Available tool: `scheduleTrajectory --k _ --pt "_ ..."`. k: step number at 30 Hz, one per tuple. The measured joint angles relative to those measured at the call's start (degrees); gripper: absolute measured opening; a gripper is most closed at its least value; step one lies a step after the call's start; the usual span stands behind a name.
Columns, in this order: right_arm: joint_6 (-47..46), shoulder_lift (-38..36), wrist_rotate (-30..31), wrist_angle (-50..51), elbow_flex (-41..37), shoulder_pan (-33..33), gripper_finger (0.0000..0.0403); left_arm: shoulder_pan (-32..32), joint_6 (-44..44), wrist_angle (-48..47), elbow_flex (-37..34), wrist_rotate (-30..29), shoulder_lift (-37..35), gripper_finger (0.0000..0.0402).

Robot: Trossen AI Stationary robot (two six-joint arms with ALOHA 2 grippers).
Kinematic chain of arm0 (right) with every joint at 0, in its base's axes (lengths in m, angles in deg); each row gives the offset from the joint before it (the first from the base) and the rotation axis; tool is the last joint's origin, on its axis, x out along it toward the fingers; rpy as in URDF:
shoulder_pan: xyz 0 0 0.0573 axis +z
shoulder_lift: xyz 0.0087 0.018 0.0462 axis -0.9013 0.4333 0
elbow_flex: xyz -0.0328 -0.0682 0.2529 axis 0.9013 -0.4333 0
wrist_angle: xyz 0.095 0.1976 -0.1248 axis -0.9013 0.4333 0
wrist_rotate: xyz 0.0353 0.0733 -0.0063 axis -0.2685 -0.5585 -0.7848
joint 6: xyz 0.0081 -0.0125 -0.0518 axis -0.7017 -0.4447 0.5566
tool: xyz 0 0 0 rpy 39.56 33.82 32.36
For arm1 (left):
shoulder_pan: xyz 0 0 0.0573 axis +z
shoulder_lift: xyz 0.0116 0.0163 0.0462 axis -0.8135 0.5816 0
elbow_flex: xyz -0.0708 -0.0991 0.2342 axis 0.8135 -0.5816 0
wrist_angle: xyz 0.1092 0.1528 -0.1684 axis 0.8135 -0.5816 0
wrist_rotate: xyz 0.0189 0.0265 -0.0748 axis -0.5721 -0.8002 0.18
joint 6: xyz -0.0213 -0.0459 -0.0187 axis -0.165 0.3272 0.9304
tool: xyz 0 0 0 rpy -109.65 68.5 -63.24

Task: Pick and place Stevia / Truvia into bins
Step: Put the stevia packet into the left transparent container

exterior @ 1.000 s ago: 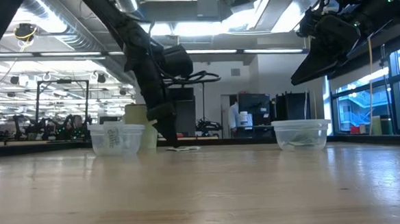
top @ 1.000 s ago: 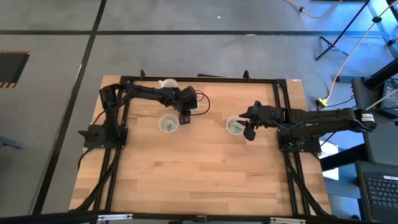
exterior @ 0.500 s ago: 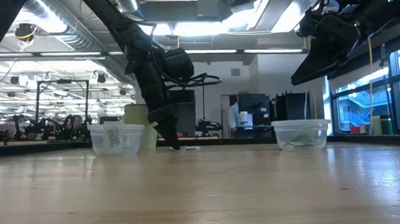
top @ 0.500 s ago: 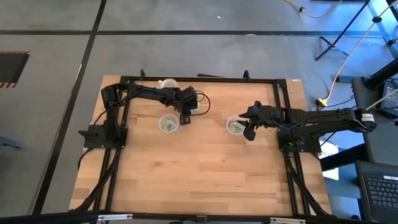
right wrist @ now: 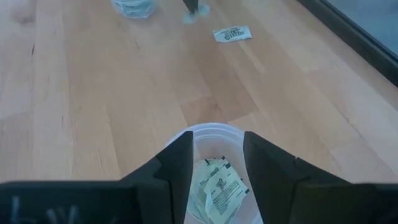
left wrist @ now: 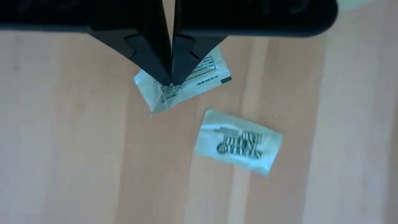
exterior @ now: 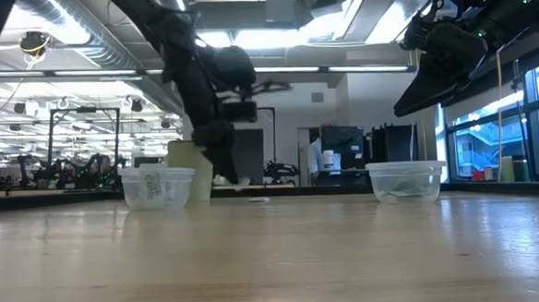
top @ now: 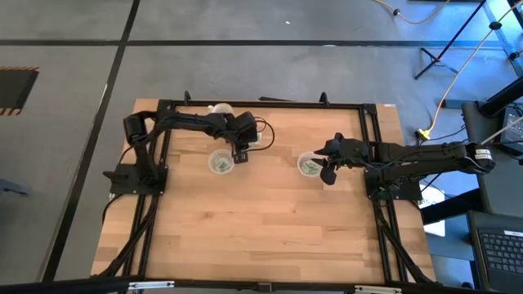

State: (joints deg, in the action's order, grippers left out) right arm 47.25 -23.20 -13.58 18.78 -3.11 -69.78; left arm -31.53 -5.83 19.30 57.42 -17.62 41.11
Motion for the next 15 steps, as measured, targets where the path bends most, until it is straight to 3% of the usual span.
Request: scheduleTrajectory --k 5,15 --pt "0.0 0.0 0.0 0.1 0.0 0.0 0.0145 -1.7 1.9 -2.7 0.1 0.2 -6.1 0.0003" --pt "-0.1 0.0 0.0 1.0 0.0 0.0 0.0145 -6.8 12.9 -18.2 -0.1 0.2 -18.3 0.0005"
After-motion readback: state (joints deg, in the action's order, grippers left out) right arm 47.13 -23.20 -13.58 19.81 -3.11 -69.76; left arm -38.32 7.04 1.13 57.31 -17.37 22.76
